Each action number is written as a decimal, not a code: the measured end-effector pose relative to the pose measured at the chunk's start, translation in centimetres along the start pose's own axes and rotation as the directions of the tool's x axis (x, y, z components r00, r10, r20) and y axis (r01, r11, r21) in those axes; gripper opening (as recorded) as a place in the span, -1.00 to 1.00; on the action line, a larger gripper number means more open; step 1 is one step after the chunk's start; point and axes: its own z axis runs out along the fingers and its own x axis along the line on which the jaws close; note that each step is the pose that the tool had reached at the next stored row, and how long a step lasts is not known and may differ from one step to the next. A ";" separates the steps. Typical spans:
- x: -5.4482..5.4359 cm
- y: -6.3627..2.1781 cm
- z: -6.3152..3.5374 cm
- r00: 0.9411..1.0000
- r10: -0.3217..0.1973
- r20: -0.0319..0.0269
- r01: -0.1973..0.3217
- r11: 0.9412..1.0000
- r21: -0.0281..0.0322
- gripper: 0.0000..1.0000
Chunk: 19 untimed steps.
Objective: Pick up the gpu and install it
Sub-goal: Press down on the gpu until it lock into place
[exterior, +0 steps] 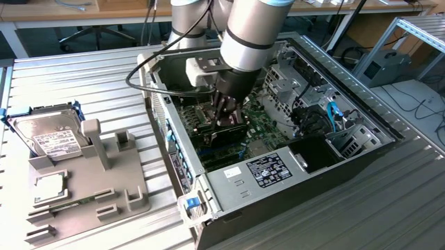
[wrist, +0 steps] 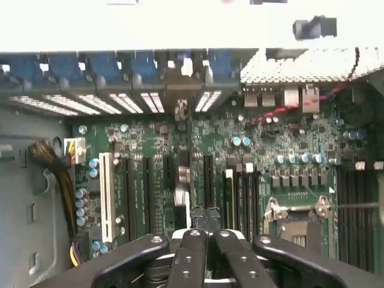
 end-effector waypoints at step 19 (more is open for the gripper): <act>-0.6 1.46 -1.10 1.000 -0.001 -0.015 0.002 1.000 0.000 -0.79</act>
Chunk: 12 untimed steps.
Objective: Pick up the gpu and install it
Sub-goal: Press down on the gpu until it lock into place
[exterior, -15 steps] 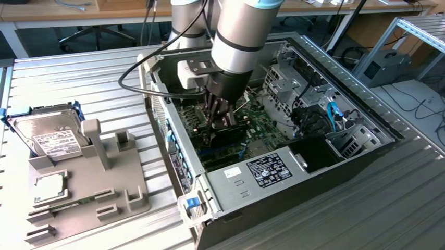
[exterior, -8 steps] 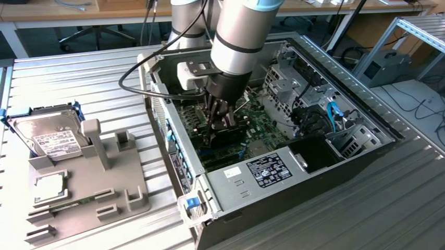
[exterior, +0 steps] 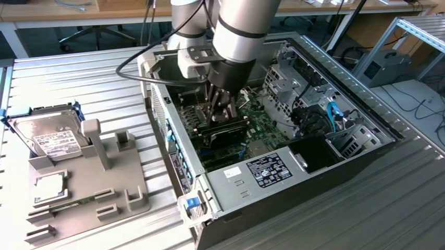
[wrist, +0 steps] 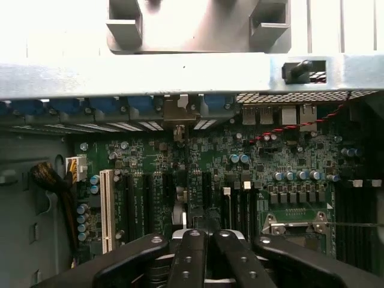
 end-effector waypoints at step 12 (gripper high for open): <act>-0.1 -3.44 -0.79 1.000 0.001 -0.004 -0.001 1.000 -0.019 -0.79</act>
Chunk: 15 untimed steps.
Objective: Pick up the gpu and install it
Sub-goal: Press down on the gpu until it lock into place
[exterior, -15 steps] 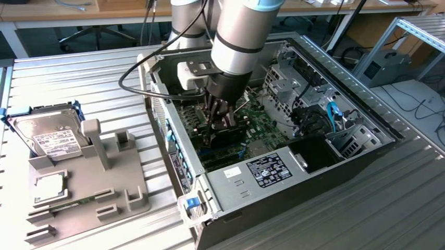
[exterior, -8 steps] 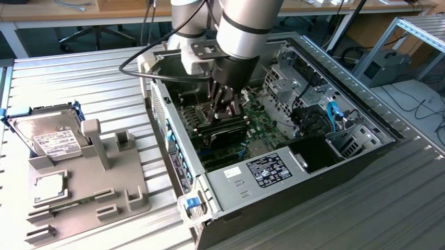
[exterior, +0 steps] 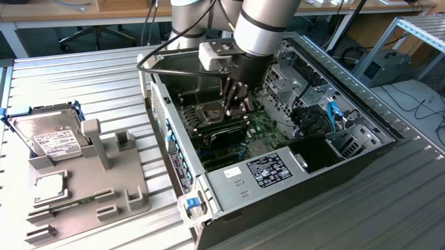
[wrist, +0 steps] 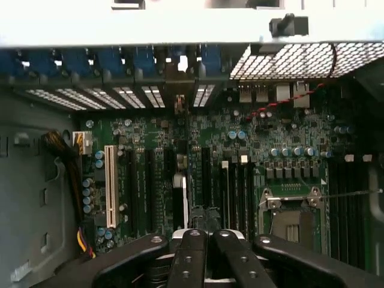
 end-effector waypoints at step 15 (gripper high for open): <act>-0.1 -2.95 -0.61 1.000 0.001 -0.001 -0.001 1.000 -0.014 -0.79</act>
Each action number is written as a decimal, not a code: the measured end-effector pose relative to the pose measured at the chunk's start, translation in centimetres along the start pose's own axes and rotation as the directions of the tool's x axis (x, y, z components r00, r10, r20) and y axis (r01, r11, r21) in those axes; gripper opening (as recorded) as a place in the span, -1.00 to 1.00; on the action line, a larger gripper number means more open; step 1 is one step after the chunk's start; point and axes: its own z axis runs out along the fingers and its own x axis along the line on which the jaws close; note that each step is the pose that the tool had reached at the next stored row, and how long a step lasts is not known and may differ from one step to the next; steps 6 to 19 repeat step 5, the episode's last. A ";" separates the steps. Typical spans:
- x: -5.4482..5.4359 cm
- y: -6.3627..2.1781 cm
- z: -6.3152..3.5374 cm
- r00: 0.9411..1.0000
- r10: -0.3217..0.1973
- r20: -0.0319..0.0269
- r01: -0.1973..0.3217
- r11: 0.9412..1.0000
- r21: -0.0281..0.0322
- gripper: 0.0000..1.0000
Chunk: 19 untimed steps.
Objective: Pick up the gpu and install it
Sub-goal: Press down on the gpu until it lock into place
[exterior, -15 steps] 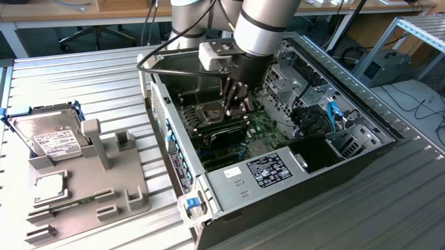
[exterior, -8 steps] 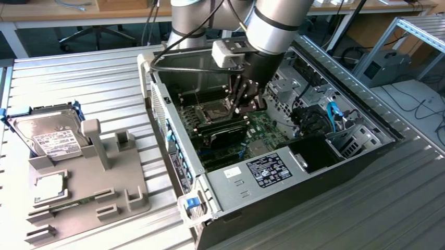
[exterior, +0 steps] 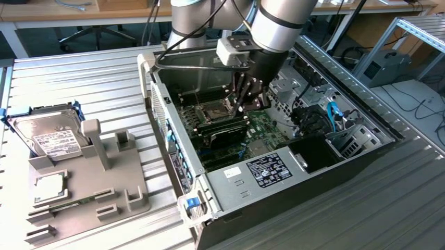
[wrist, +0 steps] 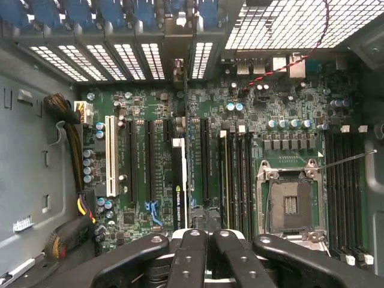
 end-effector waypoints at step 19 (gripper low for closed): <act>0.0 0.00 0.00 1.000 0.000 0.000 0.000 1.000 0.000 -0.79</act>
